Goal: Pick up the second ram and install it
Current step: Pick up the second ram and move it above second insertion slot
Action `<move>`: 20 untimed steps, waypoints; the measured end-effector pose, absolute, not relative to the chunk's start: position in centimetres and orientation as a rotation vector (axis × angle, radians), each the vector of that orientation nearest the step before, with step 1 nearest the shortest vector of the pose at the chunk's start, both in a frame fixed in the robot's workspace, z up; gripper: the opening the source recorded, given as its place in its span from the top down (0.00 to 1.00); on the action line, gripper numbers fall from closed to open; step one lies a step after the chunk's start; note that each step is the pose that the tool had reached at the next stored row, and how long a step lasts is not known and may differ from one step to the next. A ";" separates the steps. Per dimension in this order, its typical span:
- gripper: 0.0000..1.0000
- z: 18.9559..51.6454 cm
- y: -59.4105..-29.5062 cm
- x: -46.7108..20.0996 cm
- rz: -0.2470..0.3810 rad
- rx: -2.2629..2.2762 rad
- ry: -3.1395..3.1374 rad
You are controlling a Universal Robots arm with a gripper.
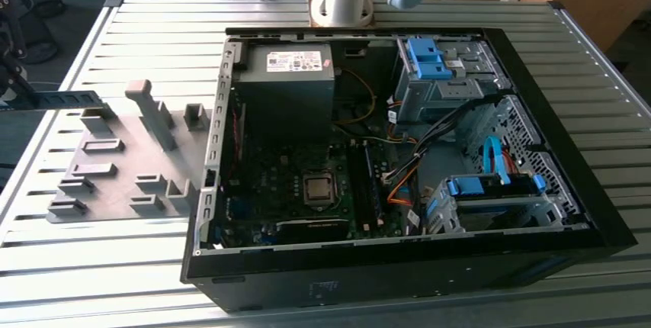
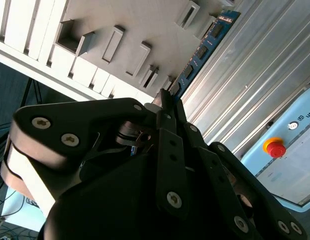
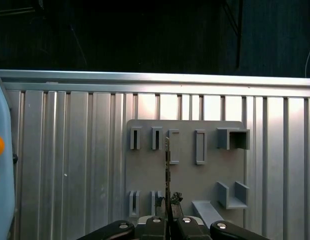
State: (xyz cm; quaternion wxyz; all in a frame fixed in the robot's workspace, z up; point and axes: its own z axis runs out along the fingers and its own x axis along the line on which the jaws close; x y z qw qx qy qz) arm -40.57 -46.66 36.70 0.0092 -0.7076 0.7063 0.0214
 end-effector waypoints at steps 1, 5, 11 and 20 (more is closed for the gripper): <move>0.86 36.7 -46.7 -40.6 0.067 -2.210 2.206; 0.86 36.8 -46.7 -40.6 0.067 -2.210 2.206; 0.86 37.4 -46.7 -40.6 0.067 -2.210 2.206; 0.86 37.8 -46.7 -40.6 0.067 -2.210 2.206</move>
